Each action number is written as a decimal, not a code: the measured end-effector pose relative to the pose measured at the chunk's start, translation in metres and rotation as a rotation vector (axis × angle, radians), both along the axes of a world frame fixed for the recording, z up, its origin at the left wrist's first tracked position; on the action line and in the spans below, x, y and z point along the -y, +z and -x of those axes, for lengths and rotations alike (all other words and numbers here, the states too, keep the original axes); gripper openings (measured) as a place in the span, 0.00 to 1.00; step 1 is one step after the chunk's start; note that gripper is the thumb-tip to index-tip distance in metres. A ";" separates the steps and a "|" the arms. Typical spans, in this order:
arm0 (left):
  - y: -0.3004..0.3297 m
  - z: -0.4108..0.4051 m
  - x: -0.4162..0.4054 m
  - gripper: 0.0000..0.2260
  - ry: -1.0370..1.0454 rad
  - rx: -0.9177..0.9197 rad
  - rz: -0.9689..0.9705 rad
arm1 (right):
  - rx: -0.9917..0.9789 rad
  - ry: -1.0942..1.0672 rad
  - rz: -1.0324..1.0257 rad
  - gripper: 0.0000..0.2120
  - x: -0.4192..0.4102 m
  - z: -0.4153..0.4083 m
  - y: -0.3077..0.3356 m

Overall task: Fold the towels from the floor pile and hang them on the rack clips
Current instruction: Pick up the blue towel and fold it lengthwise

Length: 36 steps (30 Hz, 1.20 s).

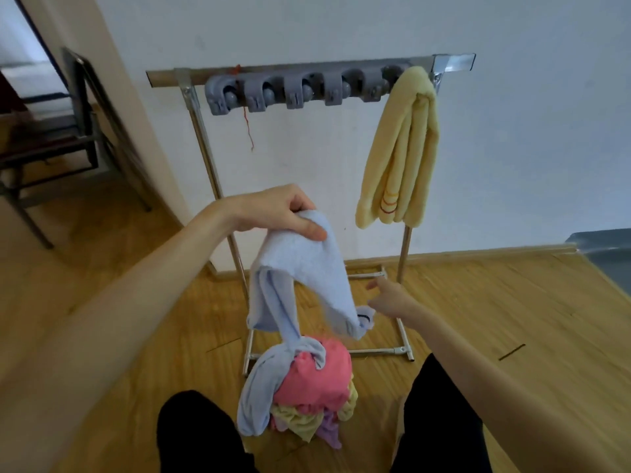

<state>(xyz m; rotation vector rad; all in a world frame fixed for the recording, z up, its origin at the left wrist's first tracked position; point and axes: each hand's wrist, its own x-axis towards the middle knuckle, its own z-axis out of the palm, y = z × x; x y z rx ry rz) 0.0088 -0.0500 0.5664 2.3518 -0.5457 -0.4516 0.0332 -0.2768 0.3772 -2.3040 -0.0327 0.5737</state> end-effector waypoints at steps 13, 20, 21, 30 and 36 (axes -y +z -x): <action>0.009 -0.008 0.018 0.10 -0.124 -0.083 -0.216 | -0.037 0.393 -0.902 0.18 -0.024 0.008 0.074; -0.006 -0.010 0.001 0.24 -0.023 0.031 -0.141 | 0.100 0.375 -0.849 0.08 0.006 -0.002 0.096; -0.008 -0.012 -0.004 0.27 -0.007 0.039 -0.125 | 0.141 0.375 -0.819 0.09 0.012 -0.004 0.103; 0.019 -0.028 -0.017 0.09 0.005 0.125 0.035 | 0.484 0.263 -0.595 0.05 0.042 -0.047 0.153; 0.047 -0.062 0.004 0.08 0.099 0.567 -0.267 | 0.857 0.472 -0.118 0.18 0.025 -0.071 0.202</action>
